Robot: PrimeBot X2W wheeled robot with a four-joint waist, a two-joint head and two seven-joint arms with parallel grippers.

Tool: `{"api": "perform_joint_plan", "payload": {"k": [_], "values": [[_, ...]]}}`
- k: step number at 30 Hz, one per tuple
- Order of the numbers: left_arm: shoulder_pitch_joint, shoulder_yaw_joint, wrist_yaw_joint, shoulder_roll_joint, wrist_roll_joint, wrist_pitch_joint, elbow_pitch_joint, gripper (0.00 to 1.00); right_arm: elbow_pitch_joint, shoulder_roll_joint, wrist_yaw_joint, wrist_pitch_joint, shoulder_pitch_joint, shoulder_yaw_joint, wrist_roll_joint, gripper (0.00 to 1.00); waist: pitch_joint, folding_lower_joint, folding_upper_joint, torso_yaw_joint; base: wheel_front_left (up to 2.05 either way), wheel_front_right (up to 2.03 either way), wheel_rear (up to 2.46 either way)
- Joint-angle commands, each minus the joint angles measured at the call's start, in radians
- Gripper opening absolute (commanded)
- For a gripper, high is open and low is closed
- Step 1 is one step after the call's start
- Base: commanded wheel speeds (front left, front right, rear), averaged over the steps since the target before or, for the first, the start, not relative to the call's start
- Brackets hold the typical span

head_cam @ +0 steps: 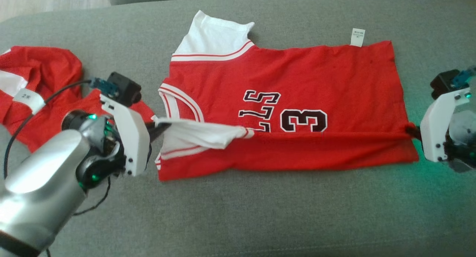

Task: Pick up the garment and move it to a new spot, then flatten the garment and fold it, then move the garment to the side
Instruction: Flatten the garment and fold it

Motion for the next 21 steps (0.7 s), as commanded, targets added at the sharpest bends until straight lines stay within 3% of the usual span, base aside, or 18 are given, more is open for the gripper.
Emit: {"api": "perform_joint_plan", "payload": {"k": [1, 2, 4, 10, 15, 21], "values": [[-0.075, 0.052, -0.003, 0.026, 0.02, -0.031, -0.002, 0.48, -0.008, -0.015, -0.001, -0.043, -0.026, -0.012, -0.018, 0.93, 0.007, -0.0001, 0.0, -0.004, 0.0, 0.0, 0.0], [-0.083, 0.056, 0.0, 0.019, 0.03, -0.05, 0.017, 1.0, 0.005, -0.007, -0.001, -0.072, -0.032, -0.021, -0.023, 1.0, 0.01, -0.0001, 0.0, -0.005, 0.0, 0.0, 0.0], [-0.095, 0.063, 0.008, 0.005, 0.048, -0.088, 0.054, 1.0, 0.029, 0.013, -0.001, -0.129, -0.043, -0.04, -0.026, 1.0, 0.014, -0.0001, 0.0, -0.009, 0.0, 0.0, 0.0], [-0.1, 0.188, 0.077, -0.071, 0.05, -0.394, 0.137, 1.0, 0.113, 0.086, -0.001, -0.442, -0.056, -0.16, -0.029, 1.0, -0.002, -0.0001, 0.0, -0.015, 0.0, 0.0, 0.0], [-0.037, 0.283, 0.106, -0.124, 0.012, -0.618, 0.149, 1.0, 0.117, 0.125, -0.001, -0.691, -0.007, -0.213, -0.055, 1.0, -0.044, -0.0001, 0.0, -0.013, 0.0, 0.0, 0.0], [0.123, 0.423, 0.139, -0.2, 0.01, -0.687, 0.052, 1.0, 0.074, 0.171, -0.001, -0.925, 0.116, -0.251, -0.13, 1.0, -0.105, -0.0001, 0.0, -0.015, 0.0, 0.0, 0.0]]}}
